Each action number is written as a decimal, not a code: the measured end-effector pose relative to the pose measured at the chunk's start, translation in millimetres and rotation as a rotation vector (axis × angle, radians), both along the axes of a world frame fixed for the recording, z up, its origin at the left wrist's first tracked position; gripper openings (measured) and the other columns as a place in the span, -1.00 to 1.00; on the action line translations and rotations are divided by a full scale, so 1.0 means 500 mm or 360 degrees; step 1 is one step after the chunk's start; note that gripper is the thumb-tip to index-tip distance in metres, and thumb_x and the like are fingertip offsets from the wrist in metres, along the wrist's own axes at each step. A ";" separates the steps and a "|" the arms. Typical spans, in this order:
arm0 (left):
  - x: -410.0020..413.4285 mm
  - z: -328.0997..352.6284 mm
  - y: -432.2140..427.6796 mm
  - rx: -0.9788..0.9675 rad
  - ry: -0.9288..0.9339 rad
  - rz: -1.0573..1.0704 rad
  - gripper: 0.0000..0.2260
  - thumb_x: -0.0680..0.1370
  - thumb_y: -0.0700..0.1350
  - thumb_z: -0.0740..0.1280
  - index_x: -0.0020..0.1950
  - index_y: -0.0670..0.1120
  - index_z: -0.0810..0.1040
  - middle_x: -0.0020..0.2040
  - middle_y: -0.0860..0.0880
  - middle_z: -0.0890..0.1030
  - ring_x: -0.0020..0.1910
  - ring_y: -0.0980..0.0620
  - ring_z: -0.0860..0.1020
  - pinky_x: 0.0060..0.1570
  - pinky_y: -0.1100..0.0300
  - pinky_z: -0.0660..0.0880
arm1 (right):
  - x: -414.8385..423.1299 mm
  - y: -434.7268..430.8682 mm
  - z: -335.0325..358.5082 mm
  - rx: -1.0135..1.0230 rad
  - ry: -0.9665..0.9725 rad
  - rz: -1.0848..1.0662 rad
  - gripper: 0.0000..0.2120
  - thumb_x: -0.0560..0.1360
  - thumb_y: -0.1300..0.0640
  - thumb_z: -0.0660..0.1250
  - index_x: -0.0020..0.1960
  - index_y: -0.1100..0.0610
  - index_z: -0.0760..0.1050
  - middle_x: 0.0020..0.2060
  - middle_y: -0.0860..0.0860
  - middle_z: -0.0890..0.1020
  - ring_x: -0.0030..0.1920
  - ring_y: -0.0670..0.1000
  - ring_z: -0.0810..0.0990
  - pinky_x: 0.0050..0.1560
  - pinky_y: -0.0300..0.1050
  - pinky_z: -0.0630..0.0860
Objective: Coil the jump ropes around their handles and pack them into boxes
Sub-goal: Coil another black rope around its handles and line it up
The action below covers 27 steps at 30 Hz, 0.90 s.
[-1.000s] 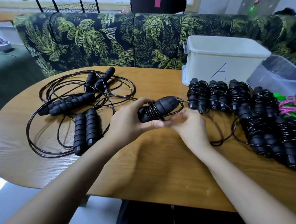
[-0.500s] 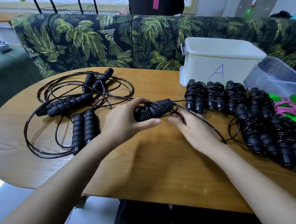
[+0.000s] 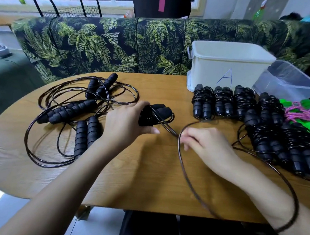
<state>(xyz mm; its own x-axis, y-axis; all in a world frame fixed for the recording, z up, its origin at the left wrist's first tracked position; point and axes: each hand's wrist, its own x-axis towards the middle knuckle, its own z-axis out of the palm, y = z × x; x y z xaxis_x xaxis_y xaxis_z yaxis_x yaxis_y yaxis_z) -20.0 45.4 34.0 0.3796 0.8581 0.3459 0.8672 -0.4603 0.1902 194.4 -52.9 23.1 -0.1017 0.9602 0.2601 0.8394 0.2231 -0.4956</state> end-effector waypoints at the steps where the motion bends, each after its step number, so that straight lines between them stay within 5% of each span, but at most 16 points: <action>1: 0.003 -0.001 0.000 -0.0083 -0.0065 0.0012 -0.05 0.09 0.59 0.19 0.35 0.10 0.47 0.07 0.03 0.66 0.08 -0.10 0.61 -0.13 0.08 0.49 | -0.006 0.000 -0.001 -0.0097 -0.0138 -0.0015 -0.71 0.59 -0.10 0.18 -0.21 -0.02 0.53 -0.35 -0.16 0.60 -0.23 -0.12 0.59 -0.10 -0.03 0.54; 4: 0.005 -0.002 -0.002 -0.0177 -0.0237 -0.0021 -0.02 0.08 0.67 0.14 0.34 0.15 0.46 0.04 0.05 0.68 0.06 -0.08 0.63 -0.13 0.11 0.49 | -0.018 -0.002 -0.003 -0.0117 -0.0307 -0.0046 -0.80 0.63 -0.06 0.21 -0.17 -0.08 0.42 -0.33 -0.14 0.56 -0.19 -0.05 0.59 -0.12 -0.08 0.52; 7: 0.012 -0.007 -0.009 -0.0213 -0.0335 -0.0010 -0.13 0.14 0.59 0.20 0.32 0.15 0.47 0.05 0.09 0.67 0.08 -0.04 0.62 -0.17 0.16 0.39 | -0.033 0.001 -0.018 -0.0032 -0.0498 -0.0025 -0.80 0.63 -0.07 0.20 0.00 0.02 0.52 -0.22 -0.06 0.64 -0.17 0.05 0.65 -0.18 0.02 0.58; 10: 0.028 -0.008 -0.022 -0.0205 -0.0423 0.0040 -0.22 0.18 0.54 0.22 0.29 0.17 0.48 0.03 0.12 0.66 0.09 0.00 0.61 -0.19 0.18 0.32 | -0.058 0.000 -0.027 0.0217 -0.0626 0.0057 -0.86 0.53 0.01 0.42 -0.06 0.08 0.56 -0.31 -0.03 0.65 -0.32 0.02 0.65 -0.44 -0.15 0.43; 14: 0.041 -0.006 -0.030 -0.0184 -0.0504 0.0141 -0.45 0.33 0.41 0.40 0.22 0.17 0.51 -0.09 0.14 0.61 0.06 0.02 0.61 -0.19 0.18 0.30 | -0.074 0.000 -0.037 0.0062 -0.0550 0.0164 -0.73 0.68 -0.06 0.08 0.15 0.07 0.46 -0.02 -0.04 0.65 -0.02 0.03 0.63 -0.14 -0.05 0.47; 22: 0.042 0.014 -0.012 -0.0131 -0.0469 0.0167 -0.48 0.37 0.35 0.41 0.24 0.14 0.53 -0.11 0.10 0.64 0.01 -0.03 0.63 -0.19 0.14 0.44 | -0.067 -0.007 -0.042 0.0028 -0.0242 0.0143 -0.64 0.60 -0.15 0.21 0.24 0.07 0.48 -0.03 -0.05 0.64 -0.03 0.00 0.62 -0.08 -0.03 0.57; 27: 0.036 0.023 0.000 -0.0024 -0.0454 0.0147 -0.41 0.32 0.44 0.34 0.23 0.13 0.52 -0.07 0.06 0.68 -0.02 -0.06 0.64 -0.17 0.11 0.51 | -0.049 -0.009 -0.016 -0.0002 -0.0199 0.0088 -0.61 0.61 -0.14 0.21 0.37 -0.01 0.46 0.14 -0.09 0.64 0.14 -0.04 0.59 0.05 -0.03 0.57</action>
<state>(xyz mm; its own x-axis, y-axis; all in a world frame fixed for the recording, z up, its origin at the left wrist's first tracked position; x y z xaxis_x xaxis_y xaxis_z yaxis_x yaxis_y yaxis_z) -1.7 45.6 45.3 0.1891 0.8903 0.4144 0.8159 -0.3772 0.4382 169.7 -57.1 14.9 -0.1861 0.9525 0.2410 0.8811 0.2704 -0.3880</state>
